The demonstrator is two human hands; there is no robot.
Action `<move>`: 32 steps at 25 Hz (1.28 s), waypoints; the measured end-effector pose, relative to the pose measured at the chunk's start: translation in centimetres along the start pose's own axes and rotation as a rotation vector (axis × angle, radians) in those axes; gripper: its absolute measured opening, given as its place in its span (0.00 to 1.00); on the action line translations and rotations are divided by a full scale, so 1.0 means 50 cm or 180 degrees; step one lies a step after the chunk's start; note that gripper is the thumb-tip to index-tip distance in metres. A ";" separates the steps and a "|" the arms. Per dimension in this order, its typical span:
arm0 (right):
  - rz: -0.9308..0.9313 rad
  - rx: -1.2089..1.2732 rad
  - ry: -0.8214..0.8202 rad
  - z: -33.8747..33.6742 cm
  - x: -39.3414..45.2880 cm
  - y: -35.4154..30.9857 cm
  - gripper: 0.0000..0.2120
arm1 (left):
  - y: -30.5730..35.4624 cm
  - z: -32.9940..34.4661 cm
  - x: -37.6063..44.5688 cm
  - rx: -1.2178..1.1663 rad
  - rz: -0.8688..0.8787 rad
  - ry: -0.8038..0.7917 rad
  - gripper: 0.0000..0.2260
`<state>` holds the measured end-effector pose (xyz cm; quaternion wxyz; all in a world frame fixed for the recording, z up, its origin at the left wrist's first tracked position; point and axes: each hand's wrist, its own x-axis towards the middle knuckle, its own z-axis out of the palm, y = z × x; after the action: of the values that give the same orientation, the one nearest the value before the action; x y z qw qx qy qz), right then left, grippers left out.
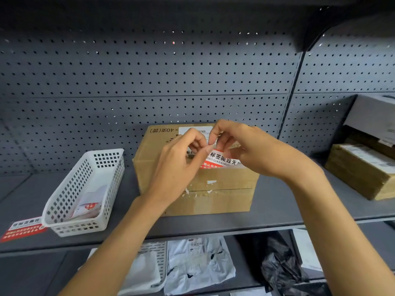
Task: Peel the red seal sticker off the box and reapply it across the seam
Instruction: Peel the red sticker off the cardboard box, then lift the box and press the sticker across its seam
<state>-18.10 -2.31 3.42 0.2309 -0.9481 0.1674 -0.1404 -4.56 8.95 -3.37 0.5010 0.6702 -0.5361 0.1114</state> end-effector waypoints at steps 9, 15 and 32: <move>0.0262 0.0615 -0.0030 0.110 -0.073 -0.035 0.18 | -0.003 -0.028 -0.137 0.0020 -0.0179 -0.0151 0.07; 0.0475 0.0944 0.0874 0.224 -0.100 0.018 0.18 | -0.054 0.011 -0.192 0.0057 -0.0319 0.0043 0.07; 0.0282 0.1797 0.2290 0.321 -0.056 0.136 0.08 | -0.154 0.082 -0.186 0.0084 -0.0293 0.0746 0.08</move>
<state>-16.84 -0.67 -14.13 0.4132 -0.7310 0.2326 -0.4907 -3.48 10.73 -15.94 0.5560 0.6830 -0.4410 0.1729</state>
